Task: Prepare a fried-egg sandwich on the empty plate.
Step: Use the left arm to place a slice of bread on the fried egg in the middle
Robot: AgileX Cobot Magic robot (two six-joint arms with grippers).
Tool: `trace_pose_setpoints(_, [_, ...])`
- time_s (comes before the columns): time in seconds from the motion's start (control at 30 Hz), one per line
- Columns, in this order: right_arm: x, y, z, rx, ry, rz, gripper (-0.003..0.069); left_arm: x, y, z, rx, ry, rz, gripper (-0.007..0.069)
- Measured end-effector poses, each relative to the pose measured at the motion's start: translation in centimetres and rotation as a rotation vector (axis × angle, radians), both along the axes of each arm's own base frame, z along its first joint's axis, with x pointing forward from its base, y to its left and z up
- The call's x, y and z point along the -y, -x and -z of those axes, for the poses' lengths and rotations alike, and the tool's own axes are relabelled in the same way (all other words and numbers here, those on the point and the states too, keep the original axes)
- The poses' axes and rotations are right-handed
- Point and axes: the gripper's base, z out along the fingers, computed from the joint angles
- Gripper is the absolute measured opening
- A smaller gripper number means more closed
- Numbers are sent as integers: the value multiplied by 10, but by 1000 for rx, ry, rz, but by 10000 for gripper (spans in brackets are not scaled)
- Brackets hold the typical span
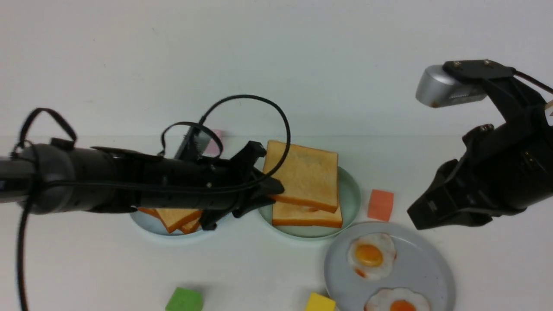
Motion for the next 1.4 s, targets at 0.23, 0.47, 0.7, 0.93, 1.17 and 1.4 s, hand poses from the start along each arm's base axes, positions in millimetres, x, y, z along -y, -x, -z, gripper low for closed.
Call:
trace_pose_setpoints(0.23, [0,0,0,-10,-5,15,26,14,-6,21,-83,-33,-83,140])
trace_pose_setpoints(0.47, [0,0,0,-13,0,13,-12,18,-16,15,-66,-21,-105,140])
trace_pose_setpoints(0.7, [1,1,1,-15,3,12,-12,17,-20,13,-50,-35,-136,140])
trace_pose_setpoints(0.93, [1,0,1,-12,15,12,-12,20,-24,17,-60,-22,-123,140])
trace_pose_setpoints(1.17, [2,0,1,-14,17,13,-12,27,-30,32,-97,3,-81,133])
trace_pose_setpoints(1.4, [2,2,2,-26,22,8,-11,28,-31,38,-133,19,-102,132])
